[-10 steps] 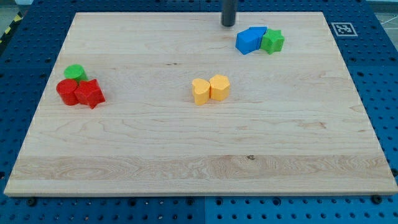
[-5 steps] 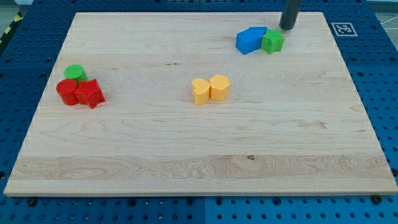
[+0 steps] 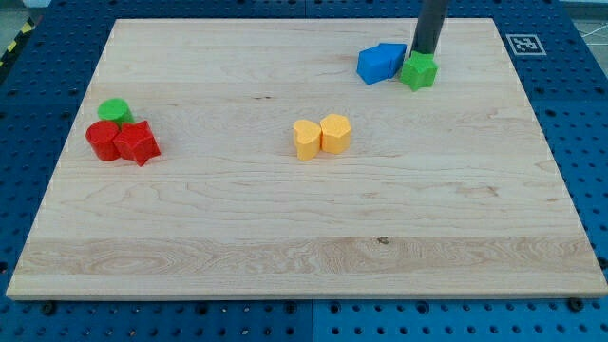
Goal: Push green star towards yellow heart
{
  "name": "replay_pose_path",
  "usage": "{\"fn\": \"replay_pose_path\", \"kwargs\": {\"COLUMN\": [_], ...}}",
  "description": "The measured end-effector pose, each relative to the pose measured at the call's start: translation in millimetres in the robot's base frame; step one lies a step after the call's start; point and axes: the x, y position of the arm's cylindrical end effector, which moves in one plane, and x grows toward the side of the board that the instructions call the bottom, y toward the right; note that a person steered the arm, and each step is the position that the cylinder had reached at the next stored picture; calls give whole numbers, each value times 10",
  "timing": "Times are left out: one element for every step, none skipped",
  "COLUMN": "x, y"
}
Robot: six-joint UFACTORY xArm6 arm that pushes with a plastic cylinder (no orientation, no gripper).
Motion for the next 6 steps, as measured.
{"fn": "replay_pose_path", "kwargs": {"x": [88, 172, 254, 254, 254, 254], "y": [118, 249, 285, 281, 211, 69]}}
